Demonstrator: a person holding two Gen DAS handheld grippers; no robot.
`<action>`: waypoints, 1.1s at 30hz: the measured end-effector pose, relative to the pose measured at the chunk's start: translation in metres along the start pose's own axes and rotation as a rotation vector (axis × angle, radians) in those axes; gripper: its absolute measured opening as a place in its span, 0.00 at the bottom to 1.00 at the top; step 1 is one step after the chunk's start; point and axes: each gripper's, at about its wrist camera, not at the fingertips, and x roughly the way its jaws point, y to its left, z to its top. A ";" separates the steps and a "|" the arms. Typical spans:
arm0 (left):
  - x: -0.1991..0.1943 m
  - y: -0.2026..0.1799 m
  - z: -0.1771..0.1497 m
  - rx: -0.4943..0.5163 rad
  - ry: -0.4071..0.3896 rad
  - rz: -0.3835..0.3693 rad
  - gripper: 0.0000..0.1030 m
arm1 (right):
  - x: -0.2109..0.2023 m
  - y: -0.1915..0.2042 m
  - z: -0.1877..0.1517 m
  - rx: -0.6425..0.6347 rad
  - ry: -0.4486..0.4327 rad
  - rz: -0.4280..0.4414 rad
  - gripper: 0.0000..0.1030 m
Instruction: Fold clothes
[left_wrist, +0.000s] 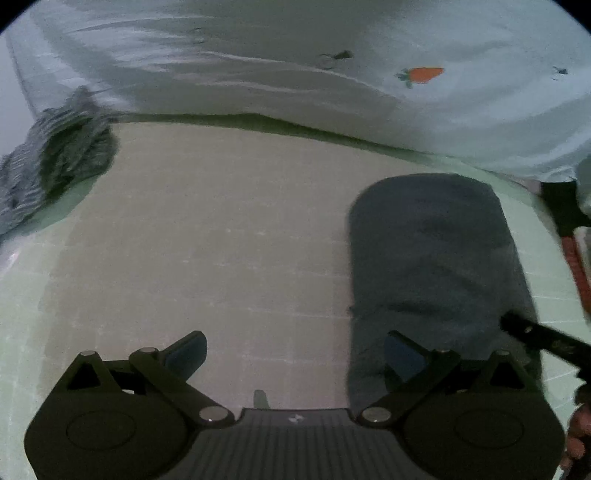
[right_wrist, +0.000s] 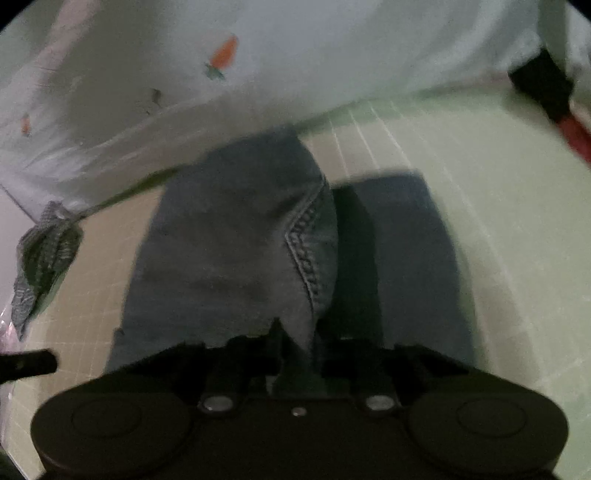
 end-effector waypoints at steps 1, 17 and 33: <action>0.000 -0.006 0.002 0.018 -0.006 -0.014 0.98 | -0.012 -0.003 0.004 0.022 -0.033 0.017 0.12; 0.051 -0.070 0.012 0.091 0.096 -0.207 0.98 | -0.008 -0.094 0.001 0.177 0.064 -0.088 0.77; 0.115 -0.084 0.023 0.013 0.212 -0.371 0.58 | 0.041 -0.098 0.020 0.165 0.139 0.037 0.75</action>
